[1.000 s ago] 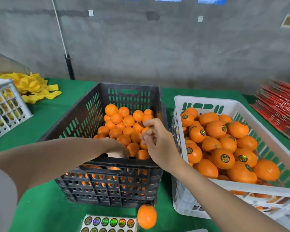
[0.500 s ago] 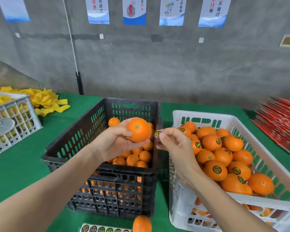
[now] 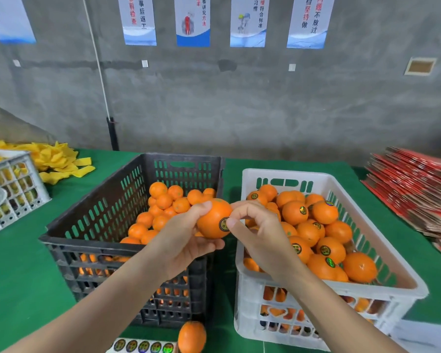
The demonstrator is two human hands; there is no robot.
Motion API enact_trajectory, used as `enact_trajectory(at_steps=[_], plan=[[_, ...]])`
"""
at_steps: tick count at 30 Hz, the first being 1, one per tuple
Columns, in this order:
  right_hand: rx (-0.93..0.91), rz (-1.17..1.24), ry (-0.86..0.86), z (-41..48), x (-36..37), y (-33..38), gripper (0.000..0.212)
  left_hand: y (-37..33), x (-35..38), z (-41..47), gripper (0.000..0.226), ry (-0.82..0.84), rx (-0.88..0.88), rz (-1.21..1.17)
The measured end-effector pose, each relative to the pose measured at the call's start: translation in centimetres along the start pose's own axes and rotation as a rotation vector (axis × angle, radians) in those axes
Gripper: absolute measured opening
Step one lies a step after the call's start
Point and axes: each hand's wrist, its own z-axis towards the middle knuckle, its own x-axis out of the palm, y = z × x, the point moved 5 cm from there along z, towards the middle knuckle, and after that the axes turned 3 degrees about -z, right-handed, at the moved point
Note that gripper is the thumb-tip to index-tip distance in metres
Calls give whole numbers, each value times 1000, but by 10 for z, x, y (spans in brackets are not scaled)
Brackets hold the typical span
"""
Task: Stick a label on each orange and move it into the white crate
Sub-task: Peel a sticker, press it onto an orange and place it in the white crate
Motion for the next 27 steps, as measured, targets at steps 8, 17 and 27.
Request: enact_trajectory(at_steps=[8, 17, 27], plan=[[-232, -328, -189, -19, -4, 6, 9, 14, 10, -3, 31, 22, 7, 47], [19, -130, -100, -25, -19, -11, 54, 33, 16, -3, 50, 41, -50, -11], [38, -297, -164, -19, -56, -43, 52, 40, 53, 18, 41, 128, -4, 290]])
